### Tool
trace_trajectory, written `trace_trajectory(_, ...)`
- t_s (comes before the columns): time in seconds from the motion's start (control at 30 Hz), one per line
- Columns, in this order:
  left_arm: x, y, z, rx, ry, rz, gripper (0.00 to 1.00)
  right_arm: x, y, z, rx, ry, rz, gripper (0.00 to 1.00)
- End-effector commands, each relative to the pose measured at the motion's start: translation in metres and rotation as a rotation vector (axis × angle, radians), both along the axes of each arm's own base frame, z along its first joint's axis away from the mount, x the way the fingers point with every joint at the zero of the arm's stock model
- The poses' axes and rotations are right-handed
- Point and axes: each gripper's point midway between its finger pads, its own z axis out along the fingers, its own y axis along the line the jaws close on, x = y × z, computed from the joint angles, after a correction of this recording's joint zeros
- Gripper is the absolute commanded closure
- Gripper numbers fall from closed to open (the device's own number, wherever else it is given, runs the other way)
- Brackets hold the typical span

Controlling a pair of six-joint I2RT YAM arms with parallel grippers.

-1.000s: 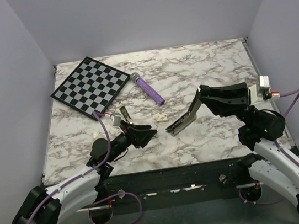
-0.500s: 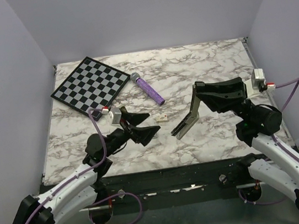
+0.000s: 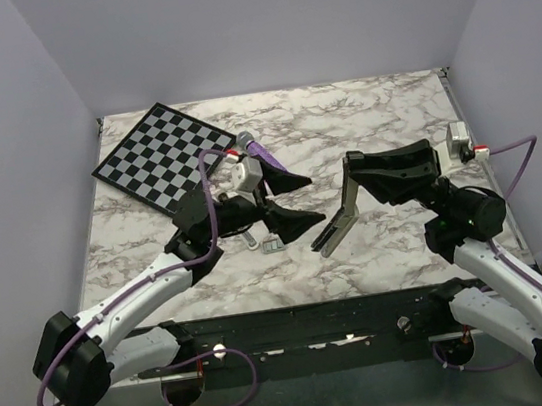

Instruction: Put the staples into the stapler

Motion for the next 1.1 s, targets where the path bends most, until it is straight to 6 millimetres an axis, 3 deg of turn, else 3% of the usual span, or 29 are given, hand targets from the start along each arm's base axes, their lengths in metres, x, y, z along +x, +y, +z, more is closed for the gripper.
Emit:
trace_trajectory(0.0, -0.021, -0.022, -0.007, 0.096, -0.072, -0.141, 0.01, -0.068, -0.028, 0.057, 0.161, -0.39, 0.009, 0.99)
trace_trajectory(0.13, -0.028, -0.032, -0.015, 0.143, -0.108, -0.167, 0.01, -0.068, -0.027, 0.056, 0.157, -0.388, 0.013, 0.99)
trace_trajectory(0.3, -0.021, -0.041, -0.023, 0.185, -0.102, -0.156, 0.02, -0.069, -0.026, 0.055, 0.153, -0.391, 0.021, 0.99)
trace_trajectory(0.57, -0.015, -0.054, -0.033, 0.229, -0.088, -0.165, 0.12, -0.069, -0.025, 0.054, 0.148, -0.39, 0.024, 0.99)
trace_trajectory(0.7, -0.017, -0.057, -0.033, 0.228, -0.082, -0.177, 0.24, -0.07, -0.026, 0.054, 0.147, -0.394, 0.023, 0.99)
trace_trajectory(0.87, -0.019, -0.062, -0.033, 0.224, -0.066, -0.192, 0.31, -0.068, -0.024, 0.052, 0.142, -0.389, 0.026, 0.99)
trace_trajectory(0.97, -0.023, -0.065, -0.034, 0.225, -0.063, -0.205, 0.41, -0.067, -0.024, 0.051, 0.141, -0.385, 0.026, 0.99)
trace_trajectory(1.07, -0.024, -0.065, -0.034, 0.219, -0.061, -0.207, 0.6, -0.067, -0.023, 0.051, 0.136, -0.387, 0.03, 0.99)
